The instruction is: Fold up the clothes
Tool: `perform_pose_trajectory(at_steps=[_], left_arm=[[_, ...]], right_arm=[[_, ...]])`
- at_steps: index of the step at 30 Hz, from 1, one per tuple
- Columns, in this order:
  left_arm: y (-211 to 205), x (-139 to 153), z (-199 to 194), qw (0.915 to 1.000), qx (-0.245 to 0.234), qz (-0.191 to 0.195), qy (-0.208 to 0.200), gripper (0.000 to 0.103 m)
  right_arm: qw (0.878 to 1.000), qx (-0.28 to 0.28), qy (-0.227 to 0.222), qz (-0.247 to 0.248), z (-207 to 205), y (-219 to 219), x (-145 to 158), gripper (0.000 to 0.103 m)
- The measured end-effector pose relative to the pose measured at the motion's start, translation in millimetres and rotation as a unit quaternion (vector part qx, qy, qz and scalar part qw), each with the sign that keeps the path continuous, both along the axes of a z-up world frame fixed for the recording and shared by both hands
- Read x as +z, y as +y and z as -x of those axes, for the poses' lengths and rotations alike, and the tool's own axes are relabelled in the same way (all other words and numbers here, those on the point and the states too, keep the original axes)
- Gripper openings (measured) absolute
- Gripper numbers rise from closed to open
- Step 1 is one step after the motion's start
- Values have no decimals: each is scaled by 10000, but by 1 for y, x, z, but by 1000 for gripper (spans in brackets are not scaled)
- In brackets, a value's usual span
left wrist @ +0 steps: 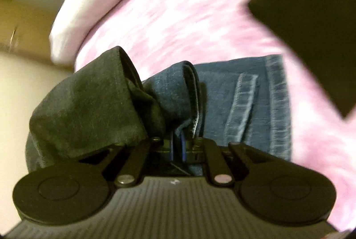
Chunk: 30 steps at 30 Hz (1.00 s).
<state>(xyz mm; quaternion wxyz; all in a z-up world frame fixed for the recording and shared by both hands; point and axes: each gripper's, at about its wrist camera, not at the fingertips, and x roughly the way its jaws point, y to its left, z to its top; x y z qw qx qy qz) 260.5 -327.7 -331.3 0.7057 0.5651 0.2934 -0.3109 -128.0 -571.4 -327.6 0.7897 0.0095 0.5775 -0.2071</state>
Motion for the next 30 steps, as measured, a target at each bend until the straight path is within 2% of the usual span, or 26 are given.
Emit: perform_pose_trajectory(at_steps=[3, 7, 8, 10, 12, 17, 20, 23, 26, 30], left_arm=[[-3, 4, -5, 9993, 201, 142, 281, 9], [-3, 13, 31, 9983, -217, 250, 481, 13], [-1, 17, 41, 9977, -240, 312, 547, 18], [6, 27, 63, 9970, -277, 453, 557, 34], [8, 35, 86, 9966, -272, 614, 487, 47], [20, 57, 153, 9953, -425, 762, 412, 52], [25, 65, 206, 9935, -632, 778, 532, 53], [22, 66, 272, 9894, -1042, 688, 747, 56], [12, 57, 352, 9800, -1671, 547, 929, 64], [-7, 30, 453, 9645, -2433, 219, 1003, 64]], right_arm=[[9999, 11, -48, -102, 1, 13, -1, 74], [9996, -37, -149, -252, 12, 30, 3, 74], [9994, -75, -170, -292, 18, 35, 5, 77], [9991, -235, -128, -315, 41, 39, 6, 90], [9986, -394, -87, -339, 64, 43, 7, 90], [9956, -861, 39, -375, 128, 50, 10, 90], [9898, -1372, 137, -369, 185, 38, 8, 90], [9827, -1826, 163, -262, 247, 20, 6, 90], [9839, -1753, 306, 161, 301, 1, 1, 90], [9913, -1114, 442, 542, 350, -20, -7, 90]])
